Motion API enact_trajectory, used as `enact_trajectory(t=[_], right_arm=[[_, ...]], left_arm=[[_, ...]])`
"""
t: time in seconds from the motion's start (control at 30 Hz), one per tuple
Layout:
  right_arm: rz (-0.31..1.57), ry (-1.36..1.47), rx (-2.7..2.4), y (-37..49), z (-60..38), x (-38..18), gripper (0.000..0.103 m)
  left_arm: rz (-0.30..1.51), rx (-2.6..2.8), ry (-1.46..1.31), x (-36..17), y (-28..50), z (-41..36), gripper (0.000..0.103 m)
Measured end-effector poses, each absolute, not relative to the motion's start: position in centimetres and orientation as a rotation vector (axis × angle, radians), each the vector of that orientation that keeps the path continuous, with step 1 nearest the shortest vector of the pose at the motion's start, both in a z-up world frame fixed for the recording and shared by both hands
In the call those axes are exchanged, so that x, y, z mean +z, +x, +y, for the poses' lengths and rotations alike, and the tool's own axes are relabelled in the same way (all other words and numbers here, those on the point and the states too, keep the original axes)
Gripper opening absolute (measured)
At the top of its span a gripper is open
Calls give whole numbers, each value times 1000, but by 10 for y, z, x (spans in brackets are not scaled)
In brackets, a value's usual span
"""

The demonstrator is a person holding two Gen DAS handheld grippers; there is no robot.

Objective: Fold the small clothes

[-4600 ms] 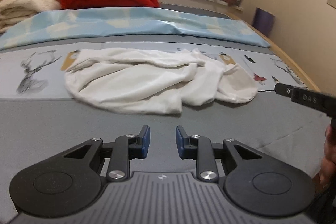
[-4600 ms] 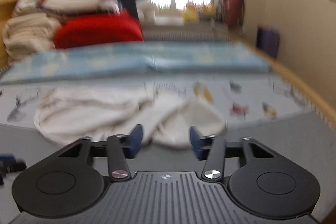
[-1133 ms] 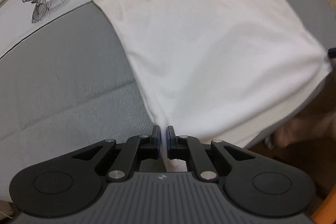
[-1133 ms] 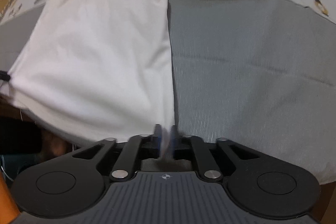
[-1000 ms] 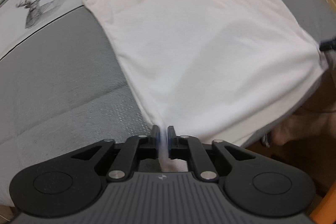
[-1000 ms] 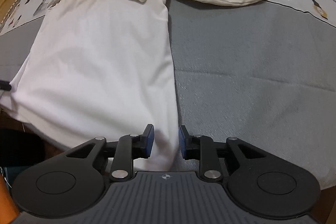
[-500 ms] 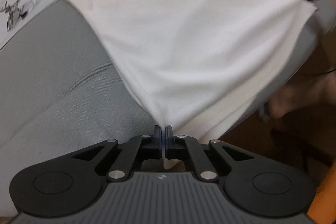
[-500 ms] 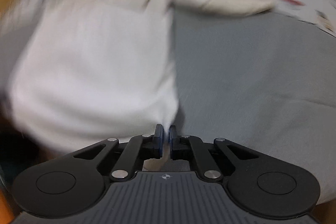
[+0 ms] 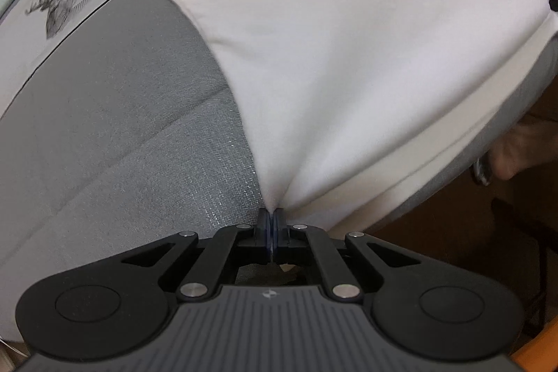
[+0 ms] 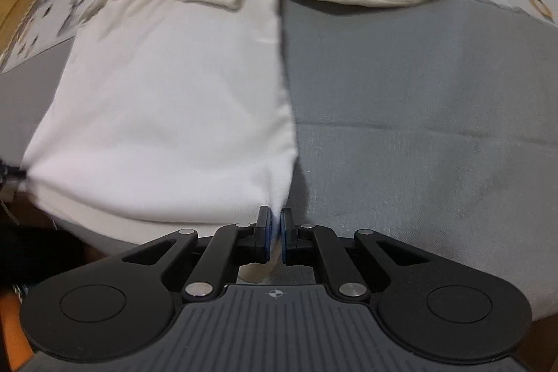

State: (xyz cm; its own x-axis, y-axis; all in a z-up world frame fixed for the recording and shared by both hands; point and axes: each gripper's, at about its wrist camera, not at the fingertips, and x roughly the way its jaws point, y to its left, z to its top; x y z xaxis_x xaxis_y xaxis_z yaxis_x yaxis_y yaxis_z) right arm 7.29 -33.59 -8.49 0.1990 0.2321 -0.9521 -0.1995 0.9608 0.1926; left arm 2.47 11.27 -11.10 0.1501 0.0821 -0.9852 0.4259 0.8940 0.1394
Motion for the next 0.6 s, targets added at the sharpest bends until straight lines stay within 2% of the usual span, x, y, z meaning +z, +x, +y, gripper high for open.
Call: enact_trajectory(t=[0.1, 0.17, 0.23, 0.43, 0.53, 0.6], right_arm=[[1406, -124, 325, 63, -322, -100, 5], [1381, -123, 333, 63, -321, -96, 6], [1334, -78, 312, 68, -328, -88, 8], [1169, -67, 321, 72, -323, -69, 29], [1194, -110, 366, 75, -309, -79, 37], [1281, -217, 343, 75, -302, -98, 38]], left_arm=[[1410, -264, 456, -113, 25, 105, 5], [1392, -274, 418, -106, 26, 101, 5], [1339, -282, 372, -97, 32, 107, 11], [1232, -334, 223, -72, 41, 92, 13], [1246, -349, 265, -79, 45, 78, 14], [1276, -348, 316, -89, 48, 68, 17]])
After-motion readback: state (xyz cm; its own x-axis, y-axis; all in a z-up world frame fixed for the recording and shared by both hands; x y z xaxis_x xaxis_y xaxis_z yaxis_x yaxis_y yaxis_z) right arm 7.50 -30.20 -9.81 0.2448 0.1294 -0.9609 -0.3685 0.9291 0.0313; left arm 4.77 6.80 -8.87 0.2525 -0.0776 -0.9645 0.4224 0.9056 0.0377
